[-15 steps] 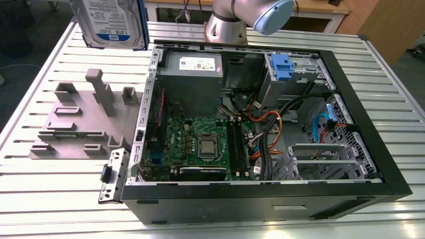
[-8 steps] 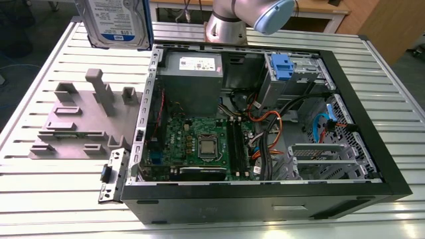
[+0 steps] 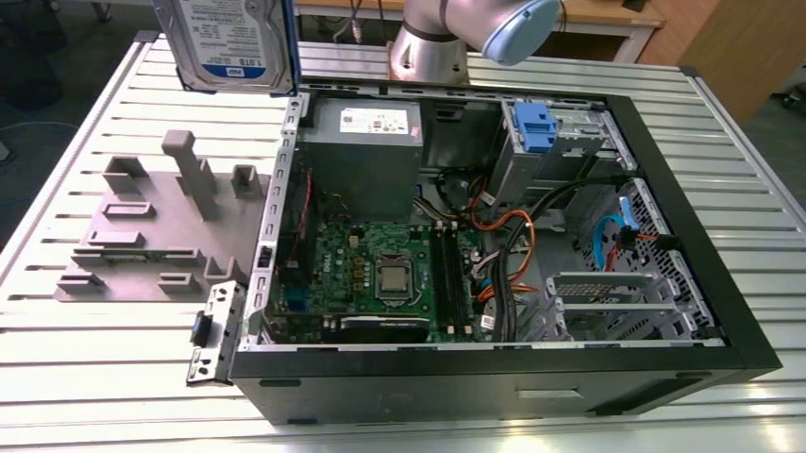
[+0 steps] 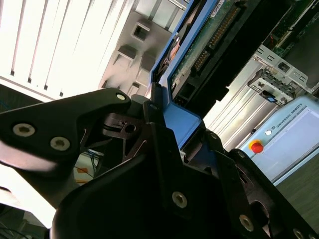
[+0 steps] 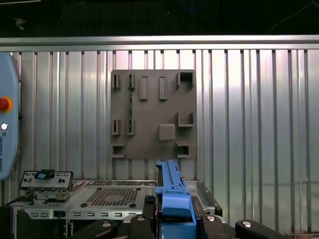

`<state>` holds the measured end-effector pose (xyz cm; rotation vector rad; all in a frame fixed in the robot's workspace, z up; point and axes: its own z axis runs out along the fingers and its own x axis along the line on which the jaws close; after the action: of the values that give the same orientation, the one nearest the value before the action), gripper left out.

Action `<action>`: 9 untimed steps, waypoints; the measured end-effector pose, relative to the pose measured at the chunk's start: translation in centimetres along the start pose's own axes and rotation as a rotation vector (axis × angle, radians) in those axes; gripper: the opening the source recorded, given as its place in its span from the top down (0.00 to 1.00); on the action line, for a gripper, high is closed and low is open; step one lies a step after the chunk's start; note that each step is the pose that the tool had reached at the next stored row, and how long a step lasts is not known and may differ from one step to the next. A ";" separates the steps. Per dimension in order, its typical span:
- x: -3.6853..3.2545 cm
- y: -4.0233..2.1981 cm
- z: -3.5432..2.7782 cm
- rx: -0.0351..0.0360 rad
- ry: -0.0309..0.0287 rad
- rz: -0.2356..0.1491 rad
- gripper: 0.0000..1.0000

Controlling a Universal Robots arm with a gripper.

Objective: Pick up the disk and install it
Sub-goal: 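Pick up the disk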

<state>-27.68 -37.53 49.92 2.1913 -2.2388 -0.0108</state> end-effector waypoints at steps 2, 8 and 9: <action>0.00 -0.19 0.00 0.0000 0.0001 0.000 0.64; -0.02 -0.81 -0.01 0.0000 0.0000 0.000 0.64; -0.02 -0.93 -0.01 0.0000 0.0000 0.000 0.64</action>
<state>-26.75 -37.53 49.93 2.1908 -2.2392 -0.0108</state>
